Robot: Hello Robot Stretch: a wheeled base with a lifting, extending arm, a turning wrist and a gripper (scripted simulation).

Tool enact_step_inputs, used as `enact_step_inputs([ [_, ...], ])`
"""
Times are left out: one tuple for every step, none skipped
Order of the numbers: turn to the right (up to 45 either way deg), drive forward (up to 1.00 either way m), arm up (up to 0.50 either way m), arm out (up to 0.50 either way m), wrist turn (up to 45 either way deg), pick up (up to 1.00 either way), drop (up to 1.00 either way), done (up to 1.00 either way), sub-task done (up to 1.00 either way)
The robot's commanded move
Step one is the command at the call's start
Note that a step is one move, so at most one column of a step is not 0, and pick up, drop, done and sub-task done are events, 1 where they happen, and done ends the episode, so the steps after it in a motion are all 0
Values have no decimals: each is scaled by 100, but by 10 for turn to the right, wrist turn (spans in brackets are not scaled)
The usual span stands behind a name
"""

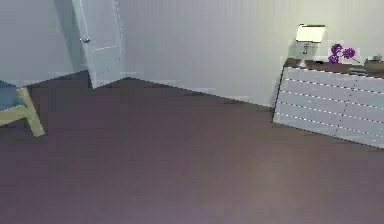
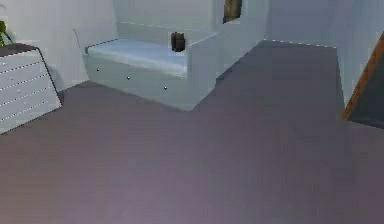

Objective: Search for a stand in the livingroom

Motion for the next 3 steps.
enact_step_inputs([
  [450,0,0,0,0,0,0,0,0],
  [450,0,0,0,0,0,0,0,0],
  [420,0,0,0,0,0,0,0,0],
])
